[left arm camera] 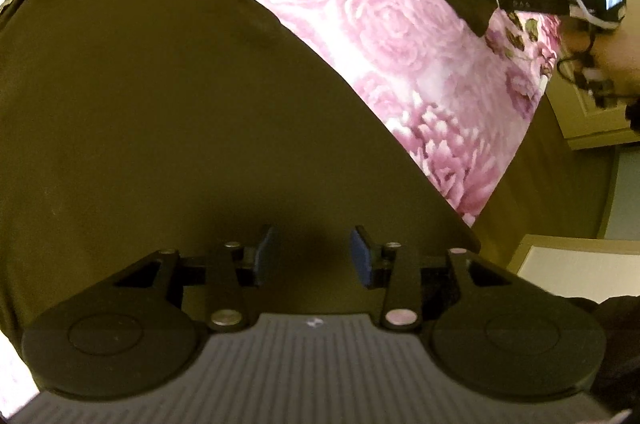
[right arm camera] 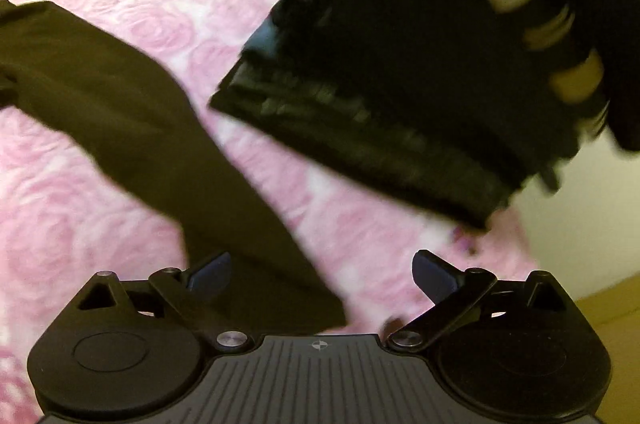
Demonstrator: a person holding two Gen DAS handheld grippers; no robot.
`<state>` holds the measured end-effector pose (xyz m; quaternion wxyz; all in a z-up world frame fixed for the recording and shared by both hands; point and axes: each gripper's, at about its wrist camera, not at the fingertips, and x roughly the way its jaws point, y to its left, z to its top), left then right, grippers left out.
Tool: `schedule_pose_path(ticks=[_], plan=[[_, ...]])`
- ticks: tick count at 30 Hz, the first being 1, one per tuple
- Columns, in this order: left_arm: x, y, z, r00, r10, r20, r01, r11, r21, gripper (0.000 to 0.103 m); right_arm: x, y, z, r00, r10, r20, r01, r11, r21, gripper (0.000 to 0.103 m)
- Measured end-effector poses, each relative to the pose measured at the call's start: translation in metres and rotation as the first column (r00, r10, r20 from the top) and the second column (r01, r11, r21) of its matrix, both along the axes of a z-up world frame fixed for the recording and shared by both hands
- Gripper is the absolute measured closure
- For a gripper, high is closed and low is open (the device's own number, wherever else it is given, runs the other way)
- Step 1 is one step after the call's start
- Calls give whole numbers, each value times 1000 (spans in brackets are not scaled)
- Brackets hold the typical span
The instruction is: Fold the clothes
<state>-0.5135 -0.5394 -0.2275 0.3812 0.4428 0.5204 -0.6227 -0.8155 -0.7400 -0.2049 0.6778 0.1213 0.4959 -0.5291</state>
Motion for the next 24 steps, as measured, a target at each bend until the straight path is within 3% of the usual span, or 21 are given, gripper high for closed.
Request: schedule_pose_path(ticks=[4,6,9,14,15,16,17,18,19,21,23,24], plan=[[1,1,-5,1000,1,17,-1,1000,22,65,-18,-1,-20,974,-176,143,159,979,125,4],[0,-1,-8,1000,-7,26,6,999,34,65,-33,-8,-31,932,-293,215,258,950,174,4],[-1,-3,-12,999,-18,41,16,999,51,64,-57,-16,-38,876,-381,296,339,922,185,4],[-17,-12,-19,997,-62,48,59,996,69,64,-69,-26,-45,946,-150,287,98,978,186,4],[-21,-15,-21,996,-73,47,69,995,71,64,-71,-28,-46,953,-101,285,49,981,186,14],[-27,-19,-22,996,-82,41,79,995,68,63,-73,-30,-48,958,-52,283,-1,982,187,32],[-33,-23,-23,995,-91,35,89,994,65,63,-76,-31,-49,960,-4,281,-51,981,187,39],[-39,-27,-23,995,-97,25,95,993,63,63,-79,-34,-50,952,-3,305,-63,976,207,53],[-45,-31,-24,994,-105,15,104,993,60,63,-80,-37,-47,947,11,322,-88,970,225,87],[-57,-39,-24,993,-122,0,122,991,54,63,-80,-40,-37,942,39,332,-125,962,242,89],[-68,-46,-20,989,-145,-8,145,989,39,63,-71,-37,-12,966,157,205,-181,978,106,89],[-72,-49,-18,989,-149,-14,149,988,31,63,-66,-27,6,966,236,105,-235,972,-21,89]])
